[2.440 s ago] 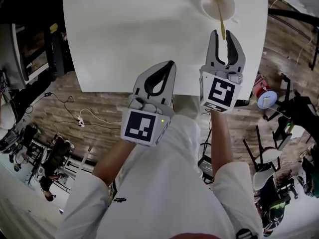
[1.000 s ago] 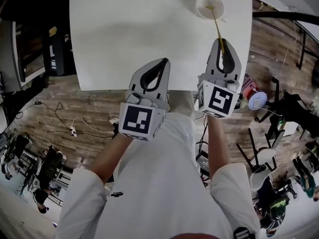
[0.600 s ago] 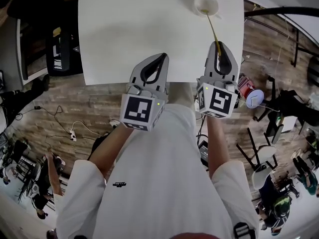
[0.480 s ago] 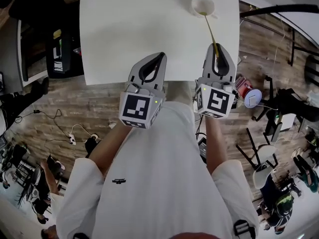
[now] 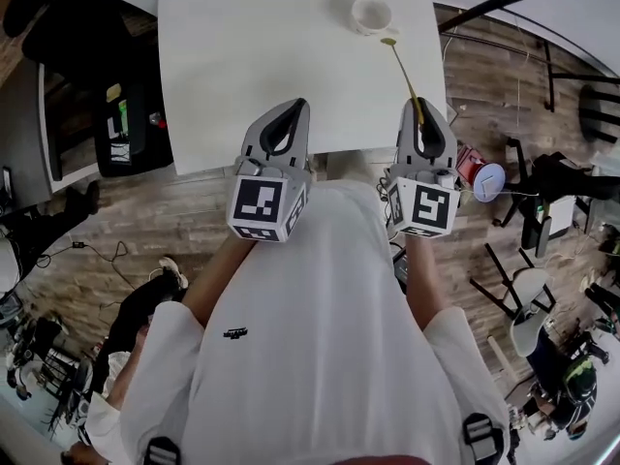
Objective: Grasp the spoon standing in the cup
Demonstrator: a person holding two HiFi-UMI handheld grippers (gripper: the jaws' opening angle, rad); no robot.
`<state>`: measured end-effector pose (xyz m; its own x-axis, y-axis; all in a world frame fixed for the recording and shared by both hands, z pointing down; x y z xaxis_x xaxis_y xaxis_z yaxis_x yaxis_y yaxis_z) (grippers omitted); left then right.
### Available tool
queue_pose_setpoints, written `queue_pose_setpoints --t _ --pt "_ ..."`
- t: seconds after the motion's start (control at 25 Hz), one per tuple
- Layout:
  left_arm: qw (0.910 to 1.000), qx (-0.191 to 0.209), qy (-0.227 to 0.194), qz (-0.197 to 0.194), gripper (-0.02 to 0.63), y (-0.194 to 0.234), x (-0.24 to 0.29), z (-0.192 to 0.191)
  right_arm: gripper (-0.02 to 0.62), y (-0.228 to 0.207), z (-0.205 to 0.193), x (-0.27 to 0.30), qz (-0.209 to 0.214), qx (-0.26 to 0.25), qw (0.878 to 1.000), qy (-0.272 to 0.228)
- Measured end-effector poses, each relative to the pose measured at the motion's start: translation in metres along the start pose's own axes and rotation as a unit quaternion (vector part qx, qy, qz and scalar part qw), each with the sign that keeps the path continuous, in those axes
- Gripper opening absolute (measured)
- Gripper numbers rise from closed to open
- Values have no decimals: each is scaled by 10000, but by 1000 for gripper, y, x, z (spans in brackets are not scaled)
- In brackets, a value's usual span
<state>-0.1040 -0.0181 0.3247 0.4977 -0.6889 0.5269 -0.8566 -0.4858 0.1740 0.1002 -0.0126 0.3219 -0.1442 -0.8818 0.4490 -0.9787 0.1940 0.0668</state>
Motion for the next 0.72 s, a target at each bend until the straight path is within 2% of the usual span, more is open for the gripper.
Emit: queue_pose_setpoints --t 0.2,0.72 --pt "10000 -95 -14 12 -6 1 -13 2 40 3 3 -24 130 -19 9998 -127" --pt "9992 270 -287 59 -6 1 -32 8 40 11 -1 -43 303 101 9995 -86"
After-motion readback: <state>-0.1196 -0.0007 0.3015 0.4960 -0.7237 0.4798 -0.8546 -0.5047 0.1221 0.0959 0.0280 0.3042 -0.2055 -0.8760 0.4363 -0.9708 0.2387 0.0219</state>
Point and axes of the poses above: the fingertips, and each gripper's own axes: x forward along the fingers, y to its left, z out of its top, the point moved 5 cm from there along -x, backward along the fingers, and after that the axes turned 12 degrees about y, right-handed, at the moved point
